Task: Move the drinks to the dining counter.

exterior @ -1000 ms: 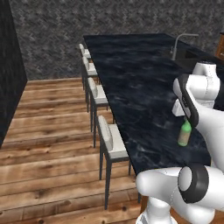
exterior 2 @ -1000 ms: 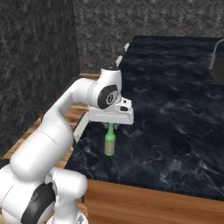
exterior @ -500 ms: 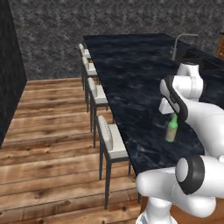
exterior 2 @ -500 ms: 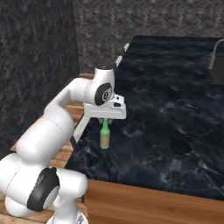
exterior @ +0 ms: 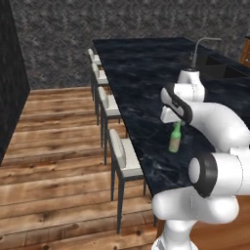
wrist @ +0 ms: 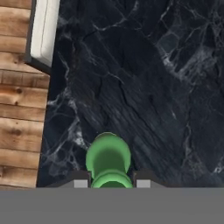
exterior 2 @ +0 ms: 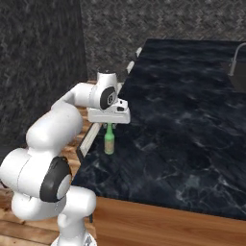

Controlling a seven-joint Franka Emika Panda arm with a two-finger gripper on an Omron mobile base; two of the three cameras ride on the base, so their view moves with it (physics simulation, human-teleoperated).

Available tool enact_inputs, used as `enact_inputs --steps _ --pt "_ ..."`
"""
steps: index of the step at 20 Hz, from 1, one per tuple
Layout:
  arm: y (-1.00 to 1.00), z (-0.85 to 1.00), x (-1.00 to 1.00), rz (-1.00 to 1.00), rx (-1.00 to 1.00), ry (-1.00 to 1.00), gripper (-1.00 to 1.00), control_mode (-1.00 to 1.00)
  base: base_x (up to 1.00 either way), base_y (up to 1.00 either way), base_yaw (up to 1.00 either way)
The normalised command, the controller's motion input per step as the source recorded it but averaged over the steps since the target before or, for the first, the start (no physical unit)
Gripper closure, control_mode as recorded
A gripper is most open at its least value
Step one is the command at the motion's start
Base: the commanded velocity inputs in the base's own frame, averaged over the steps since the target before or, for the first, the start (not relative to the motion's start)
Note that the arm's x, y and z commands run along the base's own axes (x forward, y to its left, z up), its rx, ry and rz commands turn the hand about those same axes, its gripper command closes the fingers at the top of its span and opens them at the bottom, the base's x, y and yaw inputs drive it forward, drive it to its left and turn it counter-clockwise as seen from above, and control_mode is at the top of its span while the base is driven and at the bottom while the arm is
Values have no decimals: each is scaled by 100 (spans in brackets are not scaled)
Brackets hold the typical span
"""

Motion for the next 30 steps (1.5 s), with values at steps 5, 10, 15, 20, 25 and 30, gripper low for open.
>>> enact_inputs --steps 5,10,15,20,25,30 --pt "30 -26 52 0 0 0 100 -100 0 0 0" --pt "22 -26 48 0 0 0 100 -100 0 0 0" --pt "2 -10 16 0 0 0 100 -100 0 0 0" --pt "1 -23 17 0 0 0 100 -100 0 0 0" --pt "3 -30 15 0 0 0 100 -100 0 0 0" --pt "2 -21 6 0 0 0 100 -100 0 0 0"
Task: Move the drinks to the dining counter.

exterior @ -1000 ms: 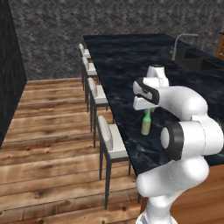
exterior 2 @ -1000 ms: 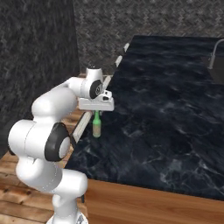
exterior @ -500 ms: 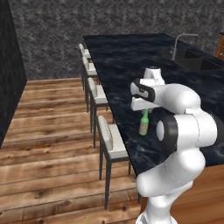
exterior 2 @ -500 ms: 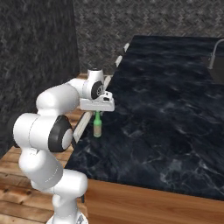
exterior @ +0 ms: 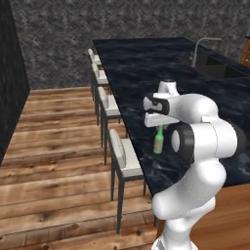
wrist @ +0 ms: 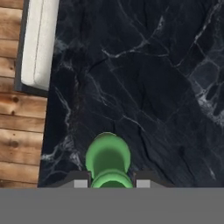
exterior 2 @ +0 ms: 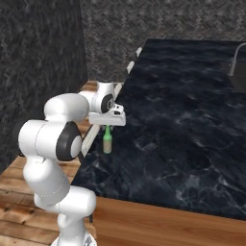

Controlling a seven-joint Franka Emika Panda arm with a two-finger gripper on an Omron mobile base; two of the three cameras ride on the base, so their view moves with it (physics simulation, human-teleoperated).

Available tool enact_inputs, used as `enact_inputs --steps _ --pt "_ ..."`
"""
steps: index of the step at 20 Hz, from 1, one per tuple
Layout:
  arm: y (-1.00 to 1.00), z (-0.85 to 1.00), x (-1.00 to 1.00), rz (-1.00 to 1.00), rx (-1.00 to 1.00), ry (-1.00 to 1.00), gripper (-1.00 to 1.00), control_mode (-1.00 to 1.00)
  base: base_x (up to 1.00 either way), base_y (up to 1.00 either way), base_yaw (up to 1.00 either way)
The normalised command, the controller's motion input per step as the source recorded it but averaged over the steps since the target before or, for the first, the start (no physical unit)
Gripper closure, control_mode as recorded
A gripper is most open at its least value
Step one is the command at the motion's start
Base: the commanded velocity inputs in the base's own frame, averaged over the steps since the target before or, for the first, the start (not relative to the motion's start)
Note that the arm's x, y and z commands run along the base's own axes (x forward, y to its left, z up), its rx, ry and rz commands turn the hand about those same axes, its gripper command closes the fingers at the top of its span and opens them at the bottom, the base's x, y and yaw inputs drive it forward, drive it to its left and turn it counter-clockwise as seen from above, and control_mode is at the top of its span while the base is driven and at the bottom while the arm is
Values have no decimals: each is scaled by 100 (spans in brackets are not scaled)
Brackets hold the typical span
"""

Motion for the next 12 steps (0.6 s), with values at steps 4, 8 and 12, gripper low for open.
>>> enact_inputs --steps 4,8,12 --pt "3 -21 0 0 0 0 100 -100 0 0 0" --pt "4 -12 0 0 0 0 -100 -100 0 0 0" --pt "0 0 0 0 0 0 -100 -100 0 0 0"
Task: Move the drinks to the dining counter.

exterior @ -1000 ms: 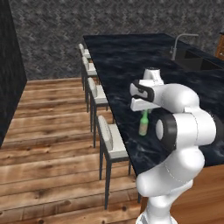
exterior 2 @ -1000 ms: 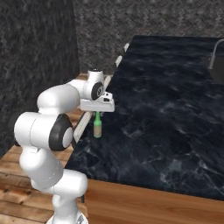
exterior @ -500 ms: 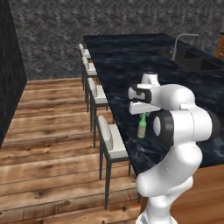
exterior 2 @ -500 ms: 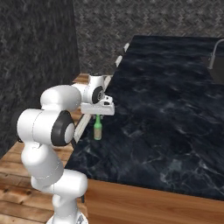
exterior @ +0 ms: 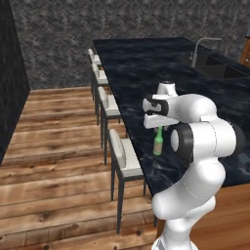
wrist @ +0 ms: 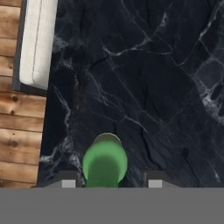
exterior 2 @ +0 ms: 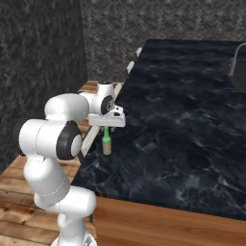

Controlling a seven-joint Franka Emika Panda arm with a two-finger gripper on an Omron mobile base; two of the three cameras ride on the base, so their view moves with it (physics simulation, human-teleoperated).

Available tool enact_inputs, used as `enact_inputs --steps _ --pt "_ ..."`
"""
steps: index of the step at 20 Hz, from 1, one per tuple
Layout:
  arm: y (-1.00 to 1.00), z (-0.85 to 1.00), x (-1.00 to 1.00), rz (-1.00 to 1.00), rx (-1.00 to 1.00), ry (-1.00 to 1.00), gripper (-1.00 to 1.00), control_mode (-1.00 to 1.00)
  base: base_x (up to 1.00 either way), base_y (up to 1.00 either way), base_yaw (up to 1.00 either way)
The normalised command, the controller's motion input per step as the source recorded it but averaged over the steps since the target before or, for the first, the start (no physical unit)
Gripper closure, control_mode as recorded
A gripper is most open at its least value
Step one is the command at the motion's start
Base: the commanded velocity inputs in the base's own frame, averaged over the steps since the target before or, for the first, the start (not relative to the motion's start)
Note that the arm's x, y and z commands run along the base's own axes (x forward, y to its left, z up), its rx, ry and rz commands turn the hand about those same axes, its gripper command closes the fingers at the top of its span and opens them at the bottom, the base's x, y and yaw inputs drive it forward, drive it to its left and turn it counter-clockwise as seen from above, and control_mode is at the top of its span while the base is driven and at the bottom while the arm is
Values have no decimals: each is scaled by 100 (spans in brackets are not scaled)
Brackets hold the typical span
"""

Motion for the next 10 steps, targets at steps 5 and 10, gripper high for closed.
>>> enact_inputs --steps 5,10 --pt "0 2 0 0 0 0 -100 -100 0 0 0" --pt "0 52 -2 0 0 -1 -100 -100 0 0 0"
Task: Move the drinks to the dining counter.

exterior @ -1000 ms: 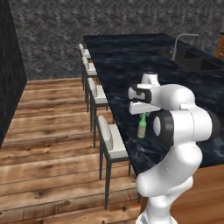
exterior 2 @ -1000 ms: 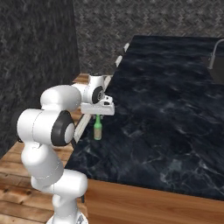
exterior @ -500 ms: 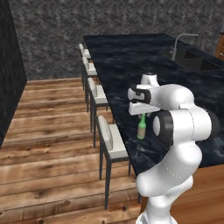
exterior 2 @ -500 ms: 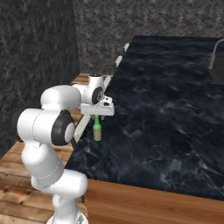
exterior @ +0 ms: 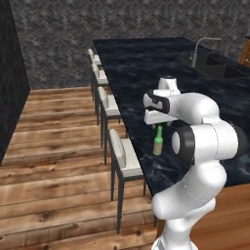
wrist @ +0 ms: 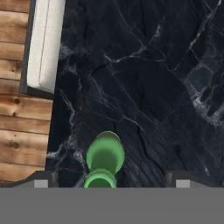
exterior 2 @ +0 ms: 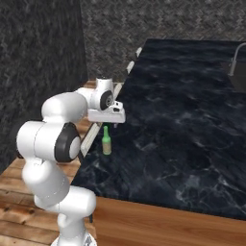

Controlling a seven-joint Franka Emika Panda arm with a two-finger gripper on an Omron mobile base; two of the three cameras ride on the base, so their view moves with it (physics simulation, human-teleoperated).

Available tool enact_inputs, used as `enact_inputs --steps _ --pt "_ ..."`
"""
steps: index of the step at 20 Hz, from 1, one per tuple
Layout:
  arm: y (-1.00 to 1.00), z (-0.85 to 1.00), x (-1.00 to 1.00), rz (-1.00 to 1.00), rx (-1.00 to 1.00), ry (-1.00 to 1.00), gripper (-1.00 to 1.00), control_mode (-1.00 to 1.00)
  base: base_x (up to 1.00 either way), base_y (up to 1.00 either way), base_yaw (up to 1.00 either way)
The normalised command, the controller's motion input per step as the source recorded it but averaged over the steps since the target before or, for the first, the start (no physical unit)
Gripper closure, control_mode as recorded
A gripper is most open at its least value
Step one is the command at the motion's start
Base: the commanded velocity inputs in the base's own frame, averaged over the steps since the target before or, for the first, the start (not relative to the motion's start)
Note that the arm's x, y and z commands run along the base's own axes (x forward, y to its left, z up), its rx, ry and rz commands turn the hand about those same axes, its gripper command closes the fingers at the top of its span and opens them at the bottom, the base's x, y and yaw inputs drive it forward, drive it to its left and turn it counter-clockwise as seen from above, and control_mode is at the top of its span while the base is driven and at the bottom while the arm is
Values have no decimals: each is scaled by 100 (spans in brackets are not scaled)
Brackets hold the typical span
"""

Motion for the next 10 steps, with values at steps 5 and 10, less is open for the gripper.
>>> enact_inputs --steps 5,10 --pt "0 53 -35 -2 0 0 -100 -100 0 0 0" --pt "-6 42 -66 -2 0 -3 -100 -100 0 0 0"
